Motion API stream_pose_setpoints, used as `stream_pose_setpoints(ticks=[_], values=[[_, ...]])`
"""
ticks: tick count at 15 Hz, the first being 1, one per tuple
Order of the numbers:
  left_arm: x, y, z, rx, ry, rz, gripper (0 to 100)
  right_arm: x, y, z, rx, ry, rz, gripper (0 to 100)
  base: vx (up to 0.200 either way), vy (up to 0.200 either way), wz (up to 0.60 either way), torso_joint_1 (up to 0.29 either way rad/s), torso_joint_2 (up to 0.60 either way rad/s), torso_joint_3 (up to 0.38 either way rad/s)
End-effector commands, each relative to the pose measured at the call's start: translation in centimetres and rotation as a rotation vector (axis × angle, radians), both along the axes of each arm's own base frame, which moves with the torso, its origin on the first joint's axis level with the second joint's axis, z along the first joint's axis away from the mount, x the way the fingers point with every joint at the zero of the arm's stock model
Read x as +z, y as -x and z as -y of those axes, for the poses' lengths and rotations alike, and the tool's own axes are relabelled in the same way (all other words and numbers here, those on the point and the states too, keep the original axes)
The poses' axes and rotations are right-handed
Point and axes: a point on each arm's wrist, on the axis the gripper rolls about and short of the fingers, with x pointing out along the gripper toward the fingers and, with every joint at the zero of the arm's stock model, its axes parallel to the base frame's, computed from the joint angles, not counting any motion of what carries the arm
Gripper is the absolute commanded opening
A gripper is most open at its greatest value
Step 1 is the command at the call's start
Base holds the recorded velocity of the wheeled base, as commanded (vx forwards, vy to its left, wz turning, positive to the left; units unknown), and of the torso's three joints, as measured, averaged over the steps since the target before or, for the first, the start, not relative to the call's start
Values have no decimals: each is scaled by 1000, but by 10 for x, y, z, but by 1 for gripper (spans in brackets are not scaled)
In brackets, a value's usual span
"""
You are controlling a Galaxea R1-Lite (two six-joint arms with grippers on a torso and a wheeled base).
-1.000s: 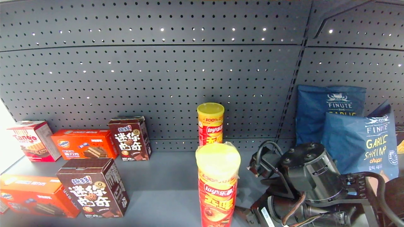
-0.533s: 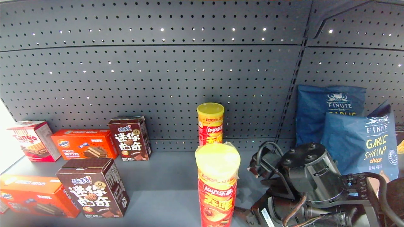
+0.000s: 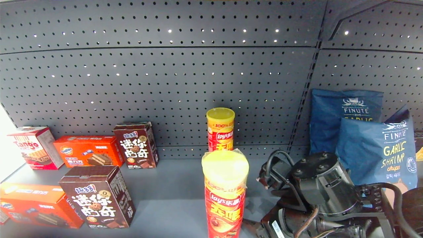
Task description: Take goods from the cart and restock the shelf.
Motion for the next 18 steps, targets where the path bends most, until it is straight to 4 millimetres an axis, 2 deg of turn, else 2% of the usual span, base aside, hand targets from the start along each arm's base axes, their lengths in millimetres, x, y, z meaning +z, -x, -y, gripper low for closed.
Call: stream_pose_setpoints(ticks=[1,5,7,8,9,12,13,16,18], values=[[0,0,0,1,2,-2,100,7,4,7,-6,-21,15,100,0,0,0,0,0,0],[0,0,0,1,2,-2,100,49,20,36,-112,-187,115,100,0,0,0,0,0,0],[0,0,0,1,2,-2,100,64,27,50,-204,-238,189,100,0,0,0,0,0,0],[0,0,0,1,2,-2,100,66,31,58,-345,-304,256,100,0,0,0,0,0,0],[0,0,0,1,2,-2,100,63,38,65,-411,-358,298,100,0,0,0,0,0,0],[0,0,0,0,0,0,100,38,58,94,-493,-343,340,100,0,0,0,0,0,0],[0,0,0,0,0,0,100,37,63,101,-516,-348,355,100,0,0,0,0,0,0],[0,0,0,0,-1,0,100,53,74,137,-679,-441,461,100,0,0,0,0,0,0],[0,0,0,0,-1,0,100,44,82,164,-813,-434,506,100,0,0,0,0,0,0]])
